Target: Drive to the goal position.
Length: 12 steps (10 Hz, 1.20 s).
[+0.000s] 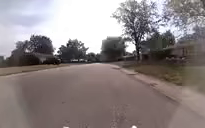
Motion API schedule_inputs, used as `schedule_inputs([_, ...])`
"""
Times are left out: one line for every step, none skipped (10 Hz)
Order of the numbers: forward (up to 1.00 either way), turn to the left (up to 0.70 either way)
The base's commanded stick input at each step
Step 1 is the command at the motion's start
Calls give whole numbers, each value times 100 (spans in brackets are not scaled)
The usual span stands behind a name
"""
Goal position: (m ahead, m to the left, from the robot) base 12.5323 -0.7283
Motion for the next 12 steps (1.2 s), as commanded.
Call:
schedule_inputs([69, 3])
schedule_inputs([69, 3])
schedule_inputs([69, 3])
schedule_inputs([69, 3])
schedule_inputs([69, 3])
schedule_inputs([69, 3])
schedule_inputs([69, 3])
schedule_inputs([69, 3])
schedule_inputs([69, 3])
schedule_inputs([69, 3])
schedule_inputs([69, 3])
schedule_inputs([69, 3])
